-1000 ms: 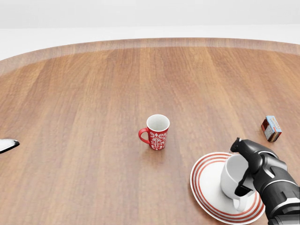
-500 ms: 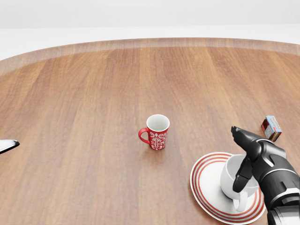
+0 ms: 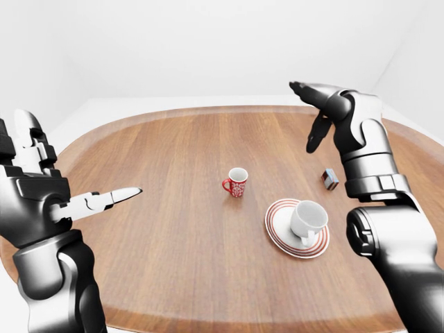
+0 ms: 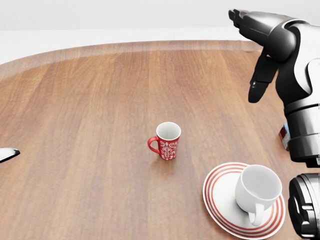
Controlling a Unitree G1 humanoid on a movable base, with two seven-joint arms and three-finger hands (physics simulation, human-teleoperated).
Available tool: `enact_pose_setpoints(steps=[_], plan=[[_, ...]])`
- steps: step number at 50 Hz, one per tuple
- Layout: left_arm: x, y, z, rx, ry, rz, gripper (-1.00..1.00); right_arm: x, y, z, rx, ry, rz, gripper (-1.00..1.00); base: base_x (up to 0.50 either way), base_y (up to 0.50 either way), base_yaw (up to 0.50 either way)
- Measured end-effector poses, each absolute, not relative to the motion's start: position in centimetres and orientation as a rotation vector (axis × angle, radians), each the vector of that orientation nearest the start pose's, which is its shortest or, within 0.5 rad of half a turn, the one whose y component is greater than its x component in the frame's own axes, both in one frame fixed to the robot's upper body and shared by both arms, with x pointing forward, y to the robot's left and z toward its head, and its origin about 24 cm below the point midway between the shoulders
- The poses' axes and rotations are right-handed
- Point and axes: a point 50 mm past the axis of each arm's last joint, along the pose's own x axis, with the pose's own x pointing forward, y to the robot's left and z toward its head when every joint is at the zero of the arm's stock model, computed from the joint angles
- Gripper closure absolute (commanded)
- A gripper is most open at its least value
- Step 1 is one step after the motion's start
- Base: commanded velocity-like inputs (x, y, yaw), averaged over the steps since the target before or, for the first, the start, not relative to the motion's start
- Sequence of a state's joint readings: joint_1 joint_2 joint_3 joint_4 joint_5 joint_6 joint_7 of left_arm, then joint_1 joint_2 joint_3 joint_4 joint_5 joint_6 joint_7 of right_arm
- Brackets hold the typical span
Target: Put the white mug on the plate.
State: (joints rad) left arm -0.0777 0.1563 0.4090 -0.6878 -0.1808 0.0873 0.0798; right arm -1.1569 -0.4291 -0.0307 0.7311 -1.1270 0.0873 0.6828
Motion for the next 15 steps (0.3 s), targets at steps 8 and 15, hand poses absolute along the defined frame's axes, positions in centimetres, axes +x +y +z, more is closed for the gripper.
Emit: enact_pose_setpoints(steps=[8,15], plan=[[19.9,23.6,21.4,0.059,-0.724,0.338,-1.00,39.7,-18.8,33.3,-1.401,-0.132,-0.097,-1.00,0.00,0.00,0.00],[19.9,23.6,21.3,0.059,-0.718,0.337,-1.00,37.7,-18.2,37.9,-1.328,-0.389,-0.264,-1.00,0.00,0.00,0.00]])
